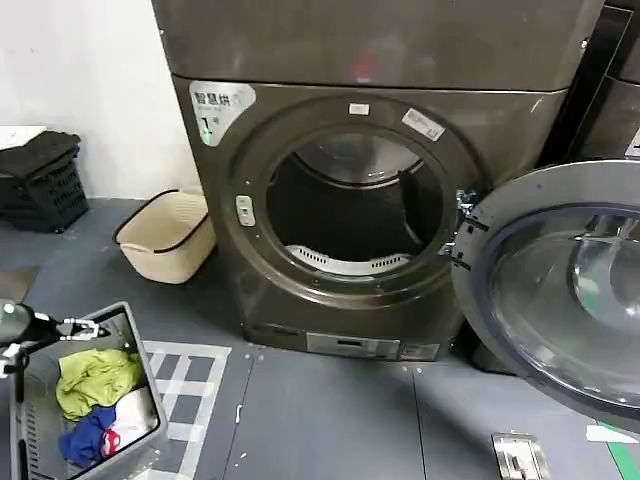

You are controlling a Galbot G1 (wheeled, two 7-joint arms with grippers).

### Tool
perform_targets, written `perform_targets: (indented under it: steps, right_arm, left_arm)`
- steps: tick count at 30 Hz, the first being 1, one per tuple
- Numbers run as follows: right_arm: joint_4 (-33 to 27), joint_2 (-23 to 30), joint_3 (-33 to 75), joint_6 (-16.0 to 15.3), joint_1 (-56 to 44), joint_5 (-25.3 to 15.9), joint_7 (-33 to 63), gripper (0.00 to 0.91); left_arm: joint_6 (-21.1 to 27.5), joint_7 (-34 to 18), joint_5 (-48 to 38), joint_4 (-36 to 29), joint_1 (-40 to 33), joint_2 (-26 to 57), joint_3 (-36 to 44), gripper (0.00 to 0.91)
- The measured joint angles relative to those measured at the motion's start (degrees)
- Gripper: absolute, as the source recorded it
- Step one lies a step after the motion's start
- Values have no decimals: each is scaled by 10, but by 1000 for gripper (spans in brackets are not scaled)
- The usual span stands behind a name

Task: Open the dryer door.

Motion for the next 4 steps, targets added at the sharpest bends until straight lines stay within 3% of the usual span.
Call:
perform_targets:
  steps: [4]
  right_arm:
    - [0,0,-1,2,1,-3,-1,907]
  left_arm:
    - [0,0,-2,1,0,0,0,907]
